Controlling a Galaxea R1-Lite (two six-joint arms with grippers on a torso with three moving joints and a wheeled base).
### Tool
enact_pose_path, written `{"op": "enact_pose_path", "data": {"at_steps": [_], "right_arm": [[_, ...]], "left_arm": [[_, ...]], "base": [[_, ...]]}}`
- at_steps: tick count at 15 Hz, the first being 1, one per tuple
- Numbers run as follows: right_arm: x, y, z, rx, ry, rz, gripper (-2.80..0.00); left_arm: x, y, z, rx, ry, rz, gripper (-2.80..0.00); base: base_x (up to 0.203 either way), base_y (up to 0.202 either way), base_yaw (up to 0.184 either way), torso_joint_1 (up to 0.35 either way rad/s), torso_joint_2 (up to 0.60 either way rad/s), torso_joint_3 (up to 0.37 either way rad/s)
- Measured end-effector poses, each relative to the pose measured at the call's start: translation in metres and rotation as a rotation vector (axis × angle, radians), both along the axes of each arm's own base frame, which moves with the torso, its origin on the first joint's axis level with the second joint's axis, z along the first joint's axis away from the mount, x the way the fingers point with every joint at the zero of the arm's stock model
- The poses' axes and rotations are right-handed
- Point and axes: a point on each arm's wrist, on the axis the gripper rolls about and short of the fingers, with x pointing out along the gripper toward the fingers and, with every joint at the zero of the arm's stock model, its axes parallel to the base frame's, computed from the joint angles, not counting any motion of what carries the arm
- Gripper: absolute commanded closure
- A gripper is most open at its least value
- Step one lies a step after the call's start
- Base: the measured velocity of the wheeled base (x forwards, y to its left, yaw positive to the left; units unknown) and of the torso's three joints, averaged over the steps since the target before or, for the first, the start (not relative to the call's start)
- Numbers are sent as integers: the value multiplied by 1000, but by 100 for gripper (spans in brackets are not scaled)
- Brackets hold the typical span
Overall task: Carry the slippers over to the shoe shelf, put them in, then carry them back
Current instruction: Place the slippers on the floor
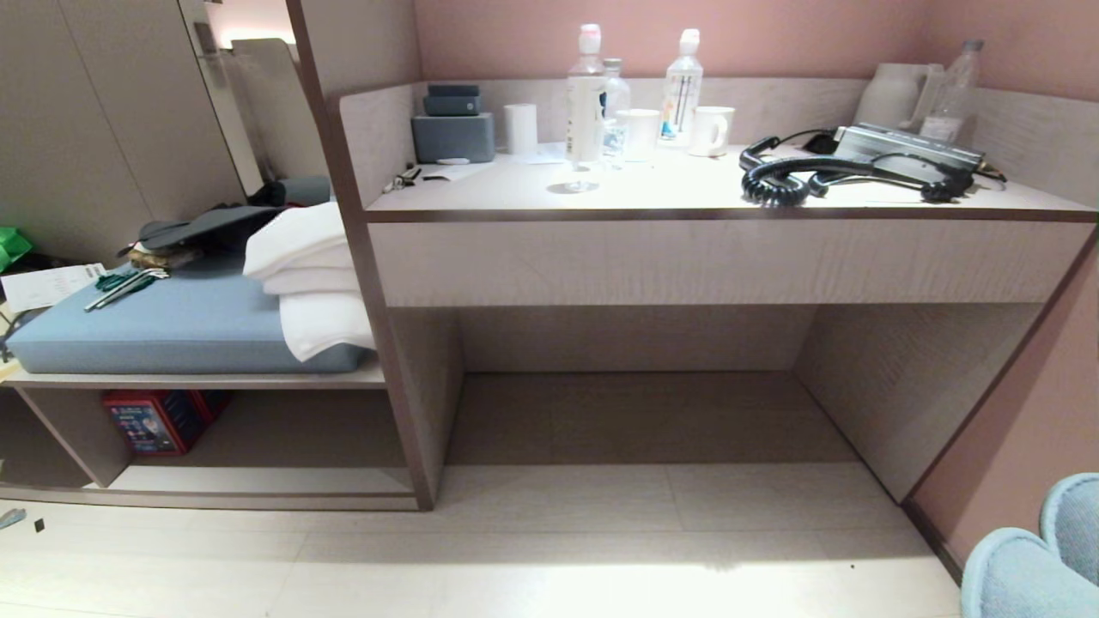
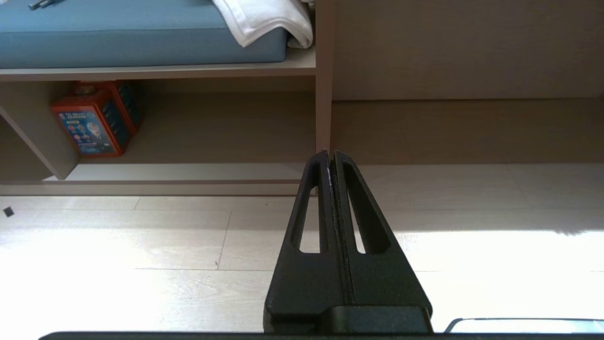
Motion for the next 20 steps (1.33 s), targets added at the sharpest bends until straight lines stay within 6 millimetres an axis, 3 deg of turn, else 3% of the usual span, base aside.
{"op": "enact_pose_path", "data": {"at_steps": [13,20], "right_arm": [[0,0,0,3,0,-1,0],[0,0,0,4,-1,0,0]], "left_arm": [[0,0,0,0,0,-1,0],[0,0,0,0,0,-1,0]], "base": [[0,0,0,1,1,-5],[0,0,0,2,1,-191]]}}
